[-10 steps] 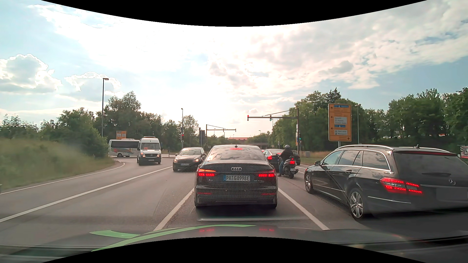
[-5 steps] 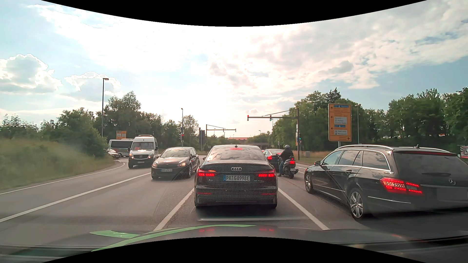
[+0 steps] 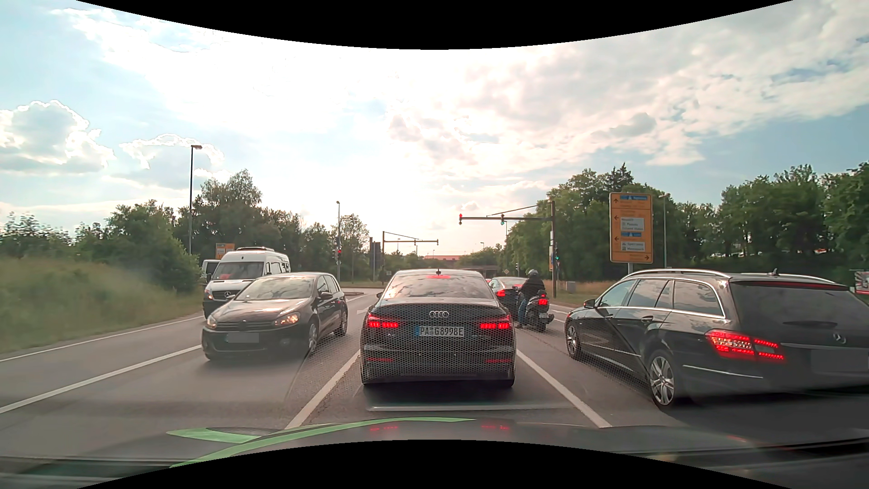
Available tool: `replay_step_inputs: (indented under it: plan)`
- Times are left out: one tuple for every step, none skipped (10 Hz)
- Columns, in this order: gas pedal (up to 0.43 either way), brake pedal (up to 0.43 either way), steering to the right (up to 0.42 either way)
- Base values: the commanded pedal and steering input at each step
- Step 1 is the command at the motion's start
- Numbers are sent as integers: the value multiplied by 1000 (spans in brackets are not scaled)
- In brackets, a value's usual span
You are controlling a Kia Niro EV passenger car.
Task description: Follow the waypoints while adhering to traffic rules and regulations
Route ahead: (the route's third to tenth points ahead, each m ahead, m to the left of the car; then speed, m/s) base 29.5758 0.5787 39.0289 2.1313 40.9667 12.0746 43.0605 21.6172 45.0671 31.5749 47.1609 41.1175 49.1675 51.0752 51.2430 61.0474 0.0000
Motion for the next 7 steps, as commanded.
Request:
replay_step_inputs:
  plan:
    - [0, 293, -1]
    - [0, 293, -1]
    - [0, 293, -1]
    - [0, 293, -1]
    - [0, 293, -1]
    - [0, 299, -1]
    - [0, 293, -2]
